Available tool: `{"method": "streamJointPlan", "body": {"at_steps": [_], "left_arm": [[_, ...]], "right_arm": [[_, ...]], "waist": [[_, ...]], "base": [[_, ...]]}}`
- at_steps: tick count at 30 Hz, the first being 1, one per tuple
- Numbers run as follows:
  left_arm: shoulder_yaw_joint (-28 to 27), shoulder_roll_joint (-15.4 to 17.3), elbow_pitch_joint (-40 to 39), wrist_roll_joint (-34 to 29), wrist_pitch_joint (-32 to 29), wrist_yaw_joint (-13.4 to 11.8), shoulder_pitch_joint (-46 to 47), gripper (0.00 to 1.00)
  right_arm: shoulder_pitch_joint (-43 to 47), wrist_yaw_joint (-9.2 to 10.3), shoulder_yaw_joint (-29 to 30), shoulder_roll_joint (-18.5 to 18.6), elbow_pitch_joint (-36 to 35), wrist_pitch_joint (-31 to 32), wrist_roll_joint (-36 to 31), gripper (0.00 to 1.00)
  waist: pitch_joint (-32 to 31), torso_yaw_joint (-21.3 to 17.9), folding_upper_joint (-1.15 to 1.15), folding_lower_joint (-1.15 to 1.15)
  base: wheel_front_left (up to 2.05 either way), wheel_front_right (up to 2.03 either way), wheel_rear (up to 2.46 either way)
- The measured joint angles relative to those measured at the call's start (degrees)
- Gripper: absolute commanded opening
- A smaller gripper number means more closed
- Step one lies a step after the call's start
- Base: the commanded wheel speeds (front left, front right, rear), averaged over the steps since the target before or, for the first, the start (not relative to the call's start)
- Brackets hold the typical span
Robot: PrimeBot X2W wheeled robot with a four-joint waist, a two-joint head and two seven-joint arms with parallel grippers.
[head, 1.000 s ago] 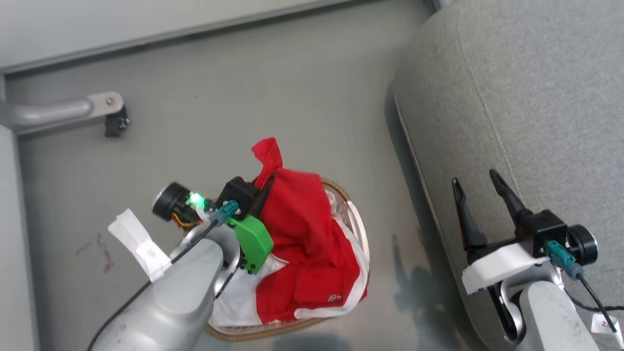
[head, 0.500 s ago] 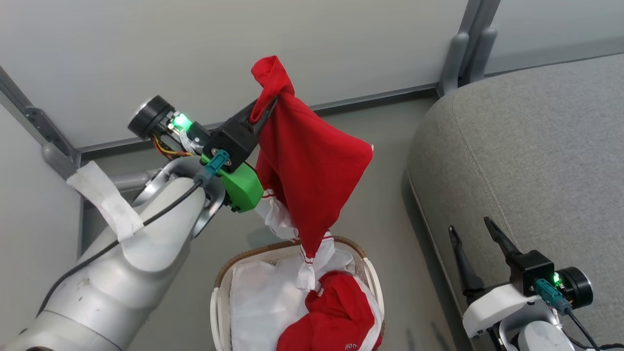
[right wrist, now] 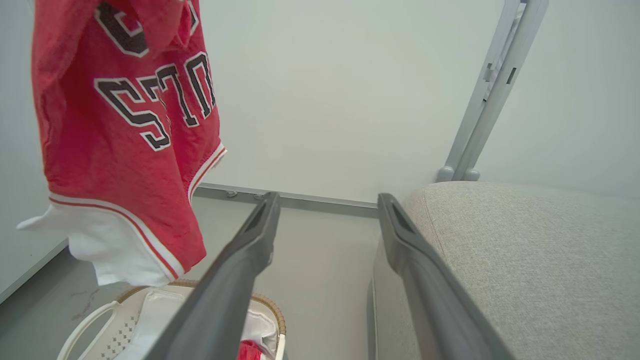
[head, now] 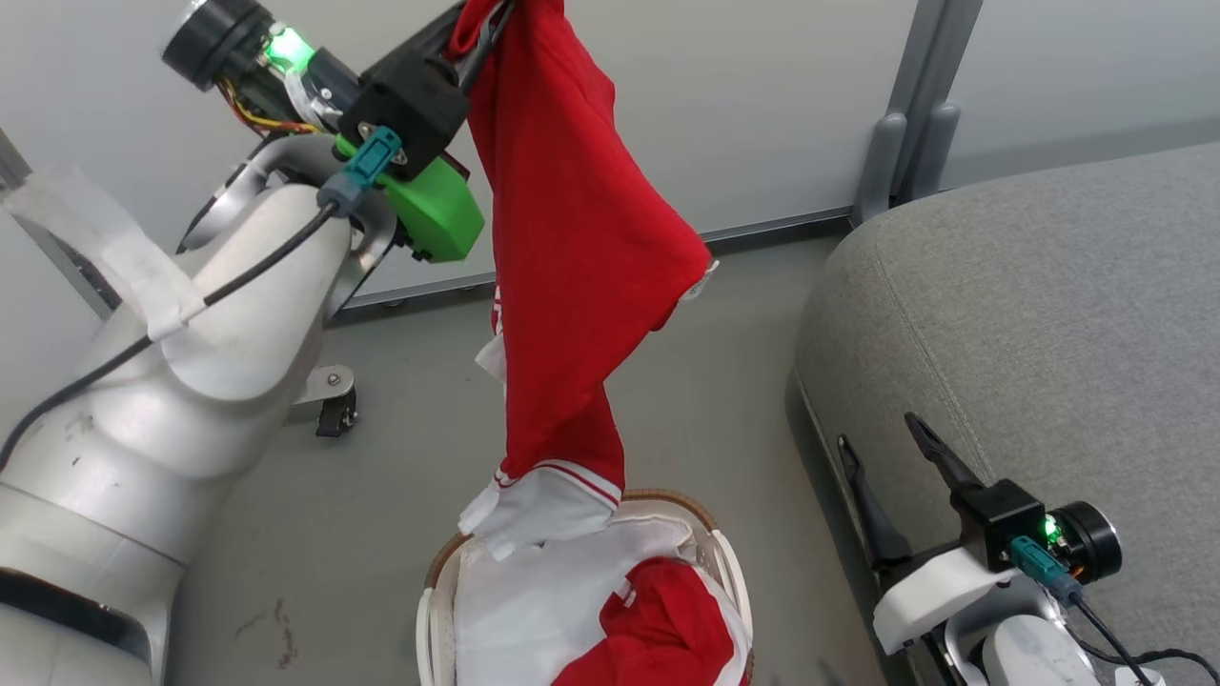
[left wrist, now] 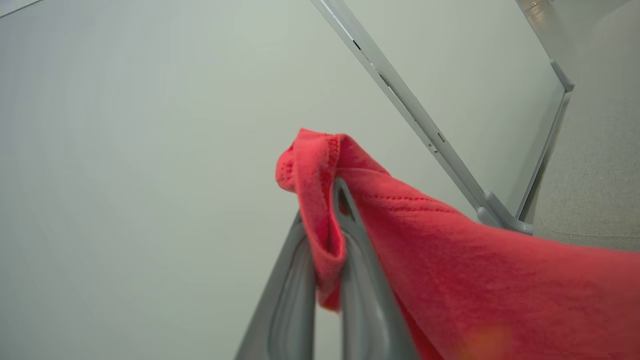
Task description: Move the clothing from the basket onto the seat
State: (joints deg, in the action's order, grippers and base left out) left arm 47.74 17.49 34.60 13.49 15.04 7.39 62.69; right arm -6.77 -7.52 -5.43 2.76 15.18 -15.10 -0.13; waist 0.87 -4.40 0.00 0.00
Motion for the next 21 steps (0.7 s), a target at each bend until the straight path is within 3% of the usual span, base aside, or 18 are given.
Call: {"method": "streamJointPlan", "body": {"at_steps": [5,15,21], "left_arm": [[1.0,-0.5,0.9,0.3,0.0,0.0,3.4,0.0],[5.3,-4.4,2.1,1.6,-0.4,0.0,9.3,0.0],[8.0,-7.3,2.3,2.8,-0.4,0.0,11.1,0.0]], "right_arm": [[-2.0,0.0,-4.6,0.0,0.1,0.0,4.9,1.0],[-12.2,0.0,-18.0,0.0,1.5,0.0,13.8,1.0],[-18.4,0.0,-20.8,0.0,5.7,0.0,18.0,1.0]], "waist": [[0.0,0.3,0.0,0.0],[0.2,2.4,0.0,0.0],[0.3,3.8,0.0,0.0]], "base": [[0.0,0.0,0.0],[0.0,0.0,0.0],[0.0,0.0,0.0]]}}
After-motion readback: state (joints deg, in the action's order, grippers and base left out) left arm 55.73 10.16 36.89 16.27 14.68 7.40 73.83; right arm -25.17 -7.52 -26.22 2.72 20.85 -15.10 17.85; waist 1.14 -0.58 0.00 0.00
